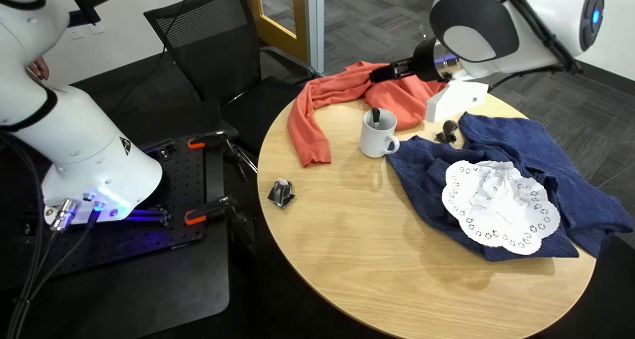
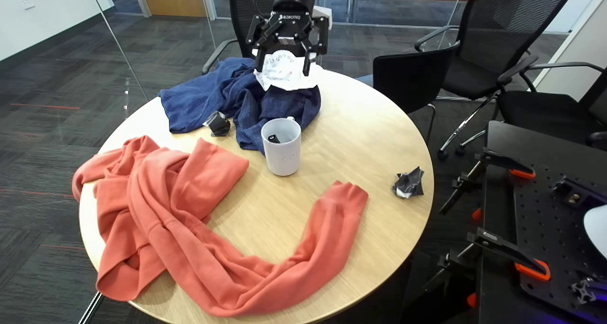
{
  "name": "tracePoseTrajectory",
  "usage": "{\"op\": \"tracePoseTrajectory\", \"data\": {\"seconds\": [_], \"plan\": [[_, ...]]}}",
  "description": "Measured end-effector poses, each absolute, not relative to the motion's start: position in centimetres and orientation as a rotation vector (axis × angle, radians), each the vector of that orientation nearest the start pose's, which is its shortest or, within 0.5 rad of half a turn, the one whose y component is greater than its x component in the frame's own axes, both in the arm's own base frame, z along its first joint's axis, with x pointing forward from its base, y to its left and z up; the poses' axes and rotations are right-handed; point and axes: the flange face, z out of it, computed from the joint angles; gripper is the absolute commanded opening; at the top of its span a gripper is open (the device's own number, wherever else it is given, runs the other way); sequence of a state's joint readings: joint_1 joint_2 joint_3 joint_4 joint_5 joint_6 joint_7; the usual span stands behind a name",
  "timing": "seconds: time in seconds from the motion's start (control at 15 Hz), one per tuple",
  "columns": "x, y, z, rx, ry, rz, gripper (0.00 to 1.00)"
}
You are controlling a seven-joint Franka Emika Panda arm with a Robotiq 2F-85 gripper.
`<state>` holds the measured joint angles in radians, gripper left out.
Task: Put the pen in the mug
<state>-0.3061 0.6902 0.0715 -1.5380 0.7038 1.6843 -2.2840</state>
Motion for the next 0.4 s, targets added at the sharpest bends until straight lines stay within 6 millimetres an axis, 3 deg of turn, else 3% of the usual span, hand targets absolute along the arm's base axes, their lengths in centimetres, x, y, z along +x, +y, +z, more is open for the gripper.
{"op": "tracePoseTrajectory", "data": {"seconds": [0.4], "plan": [[63.0,-9.3,26.2,-1.512,-1.833,-0.671,1.00]]}}
